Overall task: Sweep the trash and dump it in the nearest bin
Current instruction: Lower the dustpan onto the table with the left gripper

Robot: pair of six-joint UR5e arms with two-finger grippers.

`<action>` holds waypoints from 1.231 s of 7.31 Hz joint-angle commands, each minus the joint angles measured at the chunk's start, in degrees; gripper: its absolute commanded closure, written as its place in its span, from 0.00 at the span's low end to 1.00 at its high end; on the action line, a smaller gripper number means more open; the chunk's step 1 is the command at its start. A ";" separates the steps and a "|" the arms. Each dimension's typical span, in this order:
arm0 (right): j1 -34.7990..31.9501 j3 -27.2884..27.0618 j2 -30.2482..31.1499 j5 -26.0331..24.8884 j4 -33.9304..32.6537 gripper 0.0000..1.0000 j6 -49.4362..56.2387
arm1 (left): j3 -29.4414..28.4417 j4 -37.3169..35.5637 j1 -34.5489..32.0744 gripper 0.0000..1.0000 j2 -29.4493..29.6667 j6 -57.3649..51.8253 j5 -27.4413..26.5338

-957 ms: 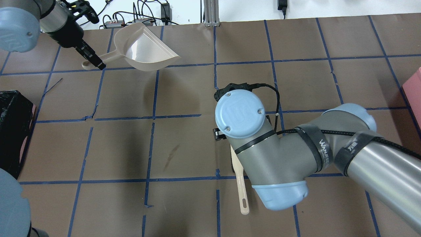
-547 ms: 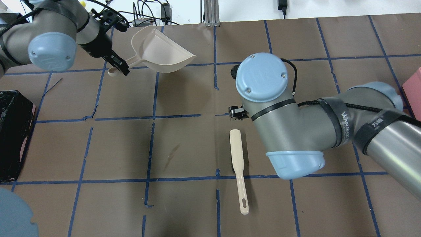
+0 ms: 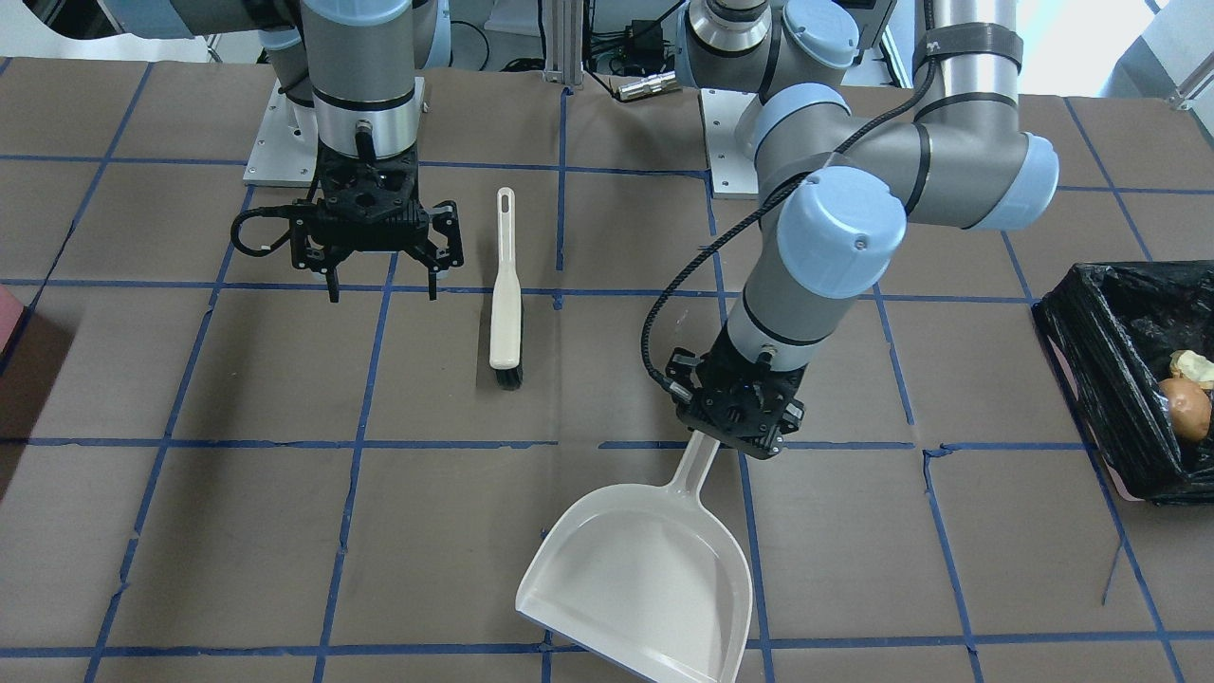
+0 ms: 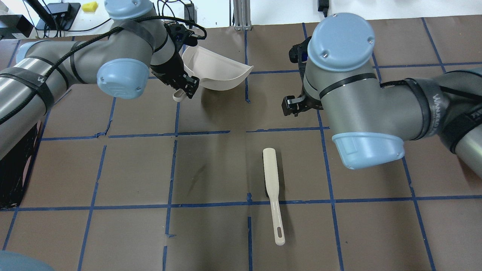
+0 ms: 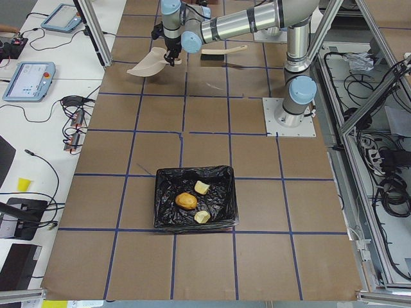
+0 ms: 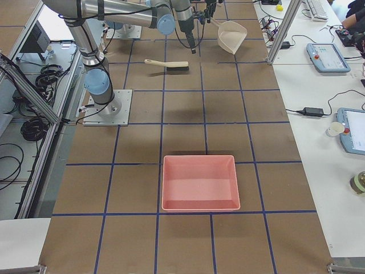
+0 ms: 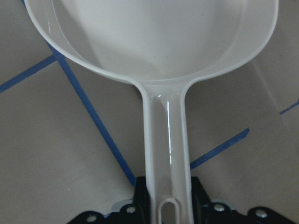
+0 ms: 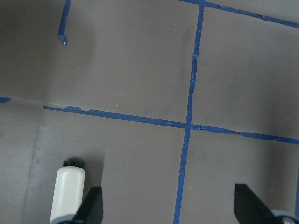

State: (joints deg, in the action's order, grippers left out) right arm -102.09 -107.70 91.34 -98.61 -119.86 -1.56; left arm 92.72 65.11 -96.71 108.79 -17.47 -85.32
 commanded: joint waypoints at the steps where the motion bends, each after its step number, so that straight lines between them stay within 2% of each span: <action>1: 2.41 1.44 0.94 1.57 1.91 0.00 1.47 | 0.01 -2.42 -4.79 0.92 1.94 10.66 0.15; 3: 5.57 1.79 1.48 1.84 1.83 0.00 5.92 | 0.01 -9.44 -8.22 0.92 5.53 16.04 0.33; 8: 8.84 2.40 1.56 2.98 1.91 0.00 12.02 | 1.05 -11.58 -11.75 0.91 7.93 22.21 0.07; 9: 9.53 2.49 1.56 3.24 2.00 0.00 12.19 | 1.32 -11.67 -12.01 0.87 7.67 24.91 0.15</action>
State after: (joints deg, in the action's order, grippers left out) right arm -93.20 -105.28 92.90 -95.63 -117.93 10.26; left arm 93.55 53.60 -108.44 116.54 5.11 -85.25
